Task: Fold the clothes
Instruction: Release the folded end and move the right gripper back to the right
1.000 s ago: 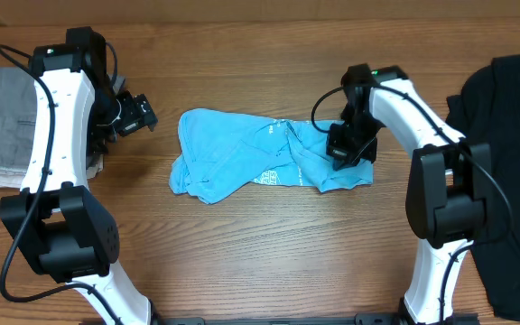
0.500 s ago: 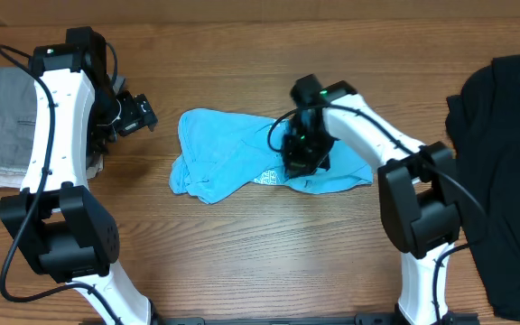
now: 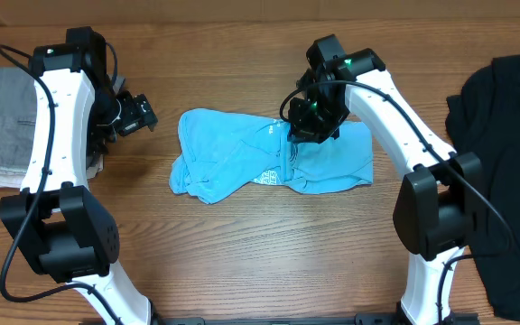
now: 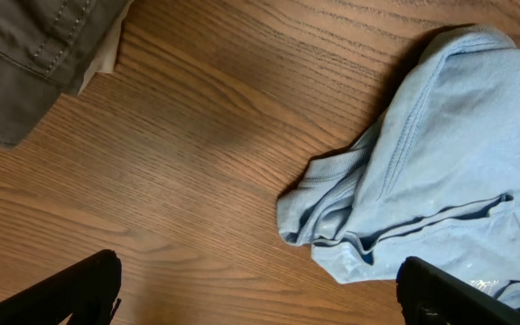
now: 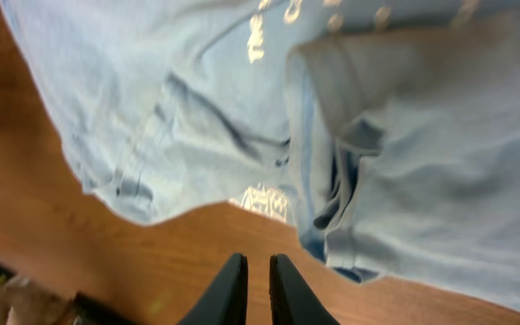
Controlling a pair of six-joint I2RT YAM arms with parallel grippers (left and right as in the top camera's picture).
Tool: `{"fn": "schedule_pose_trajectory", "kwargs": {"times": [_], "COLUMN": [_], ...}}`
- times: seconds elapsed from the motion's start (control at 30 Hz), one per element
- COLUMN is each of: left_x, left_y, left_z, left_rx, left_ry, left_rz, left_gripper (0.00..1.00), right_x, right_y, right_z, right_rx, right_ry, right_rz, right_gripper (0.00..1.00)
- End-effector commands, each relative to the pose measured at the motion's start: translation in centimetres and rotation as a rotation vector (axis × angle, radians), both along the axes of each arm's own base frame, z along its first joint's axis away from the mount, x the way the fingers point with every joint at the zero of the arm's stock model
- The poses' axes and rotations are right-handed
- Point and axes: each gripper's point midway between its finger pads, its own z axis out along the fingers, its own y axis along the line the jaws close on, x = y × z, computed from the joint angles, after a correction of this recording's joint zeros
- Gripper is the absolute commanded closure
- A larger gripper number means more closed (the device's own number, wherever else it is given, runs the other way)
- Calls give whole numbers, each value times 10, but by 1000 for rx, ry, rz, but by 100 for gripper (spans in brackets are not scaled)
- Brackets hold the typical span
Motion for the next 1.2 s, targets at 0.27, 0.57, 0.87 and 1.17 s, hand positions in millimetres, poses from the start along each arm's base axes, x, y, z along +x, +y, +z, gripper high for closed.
{"fn": "schedule_pose_trajectory", "kwargs": {"times": [0.27,0.57,0.87,1.17], "left_x": [4,4,4,4], "left_y": [0,0,0,0], "left_z": [14,14,14,14], "left_rx": [9,9,9,9], "left_ry": [-44,-44,-44,-44], "left_rz": [4,5,5,5], "left_gripper": [0,0,0,0], "right_x": [27,44,43,37], "right_y": [-31,-7,-7,28], "right_z": [-26,-49,-59,-45], "right_rx": [-193,-85,-83,116], "right_ry": [-87,-178,-184,-209], "right_rz": [-242,-224,-224,-26], "right_gripper": [83,73,68,42]}}
